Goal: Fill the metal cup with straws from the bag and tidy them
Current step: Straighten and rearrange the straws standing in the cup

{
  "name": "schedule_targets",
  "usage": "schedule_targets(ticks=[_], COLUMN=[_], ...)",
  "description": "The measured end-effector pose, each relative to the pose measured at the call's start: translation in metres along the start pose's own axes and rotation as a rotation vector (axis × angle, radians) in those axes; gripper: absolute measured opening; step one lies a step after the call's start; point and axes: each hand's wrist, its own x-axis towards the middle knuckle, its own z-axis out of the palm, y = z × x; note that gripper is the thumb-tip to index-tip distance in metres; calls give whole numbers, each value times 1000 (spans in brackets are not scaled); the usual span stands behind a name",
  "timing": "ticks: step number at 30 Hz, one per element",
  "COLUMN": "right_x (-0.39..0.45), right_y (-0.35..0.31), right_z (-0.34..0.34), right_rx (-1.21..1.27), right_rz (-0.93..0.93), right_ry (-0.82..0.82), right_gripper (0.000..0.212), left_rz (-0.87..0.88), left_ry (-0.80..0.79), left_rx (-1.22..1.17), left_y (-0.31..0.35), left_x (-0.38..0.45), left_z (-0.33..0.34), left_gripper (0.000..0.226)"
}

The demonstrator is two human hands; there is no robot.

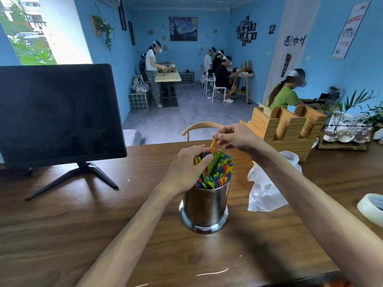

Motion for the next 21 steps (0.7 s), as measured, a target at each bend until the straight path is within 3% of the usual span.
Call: schedule_targets(ticks=[7,10,13,17,21], right_x=[-22,-32,-41,-49,-54], right_y=[-33,-50,-61,-69,-72], right_z=[-9,-13,-18,-29,-43], right_rx=[33,91,104,236,448], right_rz=[-263,-354,-448,-576,-609], right_ry=[96,120,128,175,299], right_gripper=[16,17,11,13,13], left_rz=[6,98,194,250,194], left_ry=[78,138,74,-98,-123], left_rx=[-176,-61,44,133,-70], left_y=[9,18,23,15,12], left_x=[20,30,34,36,33], left_z=[-20,-29,-33,-31,-36], left_gripper=[19,16,6,20,26])
